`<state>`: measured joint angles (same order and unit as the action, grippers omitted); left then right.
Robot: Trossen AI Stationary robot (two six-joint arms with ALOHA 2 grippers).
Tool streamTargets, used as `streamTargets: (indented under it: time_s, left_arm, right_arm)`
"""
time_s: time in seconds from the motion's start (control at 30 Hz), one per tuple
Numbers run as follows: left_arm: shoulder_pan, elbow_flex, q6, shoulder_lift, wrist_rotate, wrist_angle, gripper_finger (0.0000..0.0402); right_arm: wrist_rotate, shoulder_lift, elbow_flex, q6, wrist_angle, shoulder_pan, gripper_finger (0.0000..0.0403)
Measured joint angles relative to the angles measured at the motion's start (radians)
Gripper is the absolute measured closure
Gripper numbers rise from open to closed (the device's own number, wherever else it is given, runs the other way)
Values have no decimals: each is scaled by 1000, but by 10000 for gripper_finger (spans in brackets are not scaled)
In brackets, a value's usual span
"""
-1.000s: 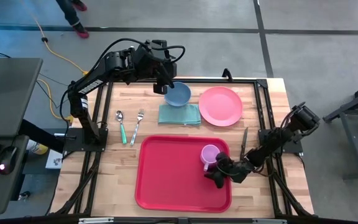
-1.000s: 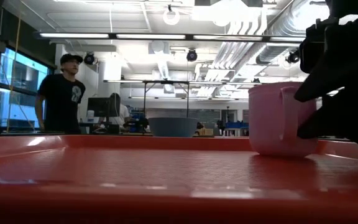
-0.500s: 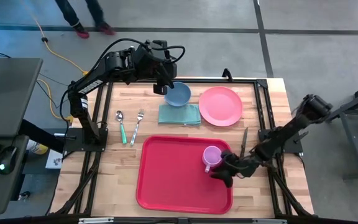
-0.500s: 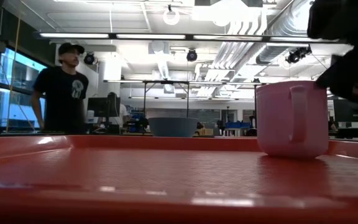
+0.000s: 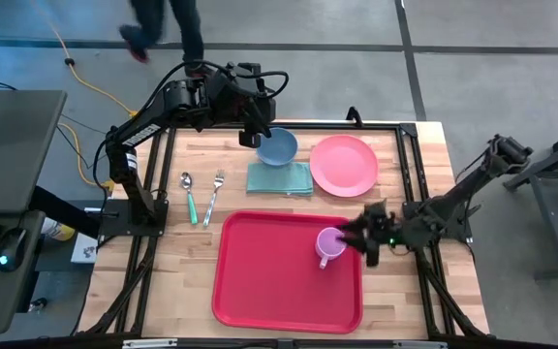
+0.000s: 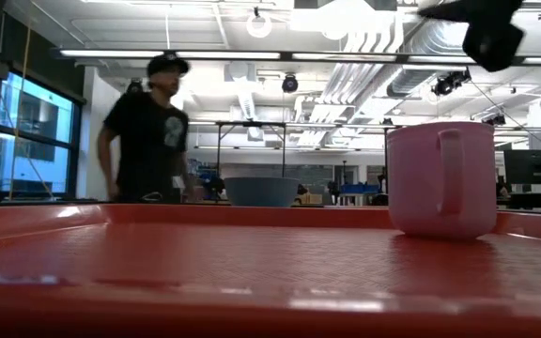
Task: Set up tray
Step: Put the pink plate on the tray to the left of the purple mug
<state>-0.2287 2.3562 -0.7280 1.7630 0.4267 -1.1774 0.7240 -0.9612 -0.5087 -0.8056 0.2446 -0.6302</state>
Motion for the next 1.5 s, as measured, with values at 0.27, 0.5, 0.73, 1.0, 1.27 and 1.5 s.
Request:
streamTargets:
  time_s: [0.27, 0.5, 0.73, 1.0, 1.27, 1.5]
  left_arm:
    - [0, 0, 2, 0, -7, 0, 115]
    - [0, 0, 1, 0, -7, -9, 115]
    - [0, 0, 2, 0, -8, -36, 115]
    - [0, 0, 8, 0, -10, -97, 115]
    - [0, 0, -6, 0, -10, -142, 115]
    - [0, -1, -1, -5, 56, -258, 115]
  right_arm:
    - [90, 104, -1, 144, -196, 207, 203]
    - [-177, 116, -33, 210, -384, 468, 203]
    - [-402, 39, -343, 449, -808, 666, 203]
    - [-373, -140, -762, 633, -1298, 786, 203]
    - [-412, -306, -817, 652, -1692, 820, 203]
    - [-485, -313, -721, 654, -1540, 812, 203]
